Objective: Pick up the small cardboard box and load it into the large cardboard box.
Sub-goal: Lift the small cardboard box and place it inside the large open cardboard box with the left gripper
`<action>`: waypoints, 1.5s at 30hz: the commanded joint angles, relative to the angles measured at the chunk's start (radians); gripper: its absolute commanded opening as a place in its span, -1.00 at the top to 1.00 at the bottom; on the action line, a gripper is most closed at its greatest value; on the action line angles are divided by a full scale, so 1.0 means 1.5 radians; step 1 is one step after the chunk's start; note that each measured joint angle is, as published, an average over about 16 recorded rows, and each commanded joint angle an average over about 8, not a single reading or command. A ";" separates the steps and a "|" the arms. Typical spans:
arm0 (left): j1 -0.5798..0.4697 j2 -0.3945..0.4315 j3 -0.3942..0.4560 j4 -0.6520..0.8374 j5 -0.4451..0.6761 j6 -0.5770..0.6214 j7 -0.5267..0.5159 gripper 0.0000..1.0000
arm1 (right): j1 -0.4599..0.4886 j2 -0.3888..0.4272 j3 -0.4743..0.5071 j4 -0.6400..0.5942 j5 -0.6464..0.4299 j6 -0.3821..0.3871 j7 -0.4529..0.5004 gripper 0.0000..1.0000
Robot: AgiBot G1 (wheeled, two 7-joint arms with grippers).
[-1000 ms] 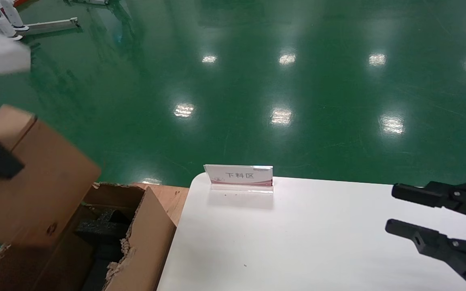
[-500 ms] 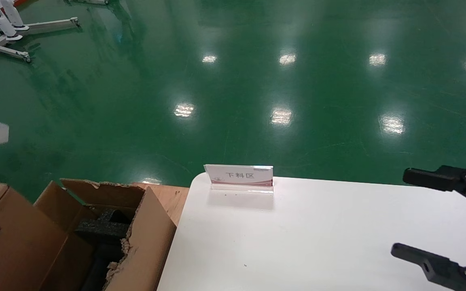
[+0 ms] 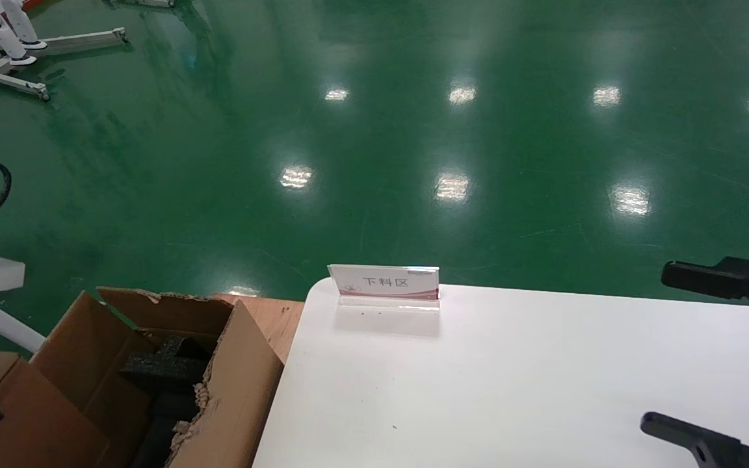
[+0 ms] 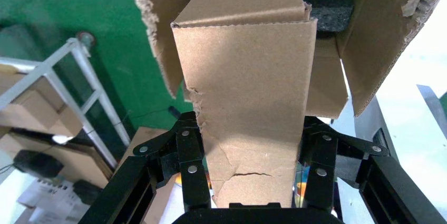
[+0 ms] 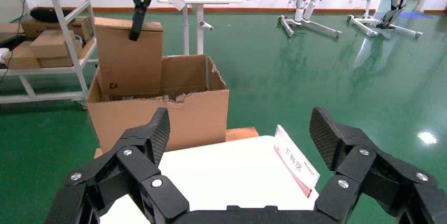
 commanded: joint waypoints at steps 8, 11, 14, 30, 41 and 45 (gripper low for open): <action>0.079 -0.015 -0.007 0.111 -0.021 -0.016 0.104 1.00 | 0.000 0.000 0.000 0.000 0.000 0.000 0.000 -1.00; 0.101 -0.017 -0.014 0.142 -0.025 -0.023 0.128 1.00 | 0.000 0.000 0.000 0.000 0.000 0.000 0.000 -1.00; 0.120 -0.017 -0.021 0.170 -0.029 -0.030 0.147 1.00 | 0.000 0.000 0.000 0.000 0.000 0.000 0.000 -1.00; 0.205 0.002 -0.051 0.309 -0.046 -0.053 0.200 1.00 | 0.000 0.000 0.000 0.000 0.000 0.000 0.000 -1.00; 0.265 0.029 -0.061 0.379 -0.045 -0.057 0.204 1.00 | 0.000 0.000 0.000 0.000 0.000 0.000 0.000 -1.00; 0.284 0.039 -0.062 0.398 -0.043 -0.058 0.204 1.00 | 0.000 0.000 0.000 0.000 0.000 0.000 0.000 -1.00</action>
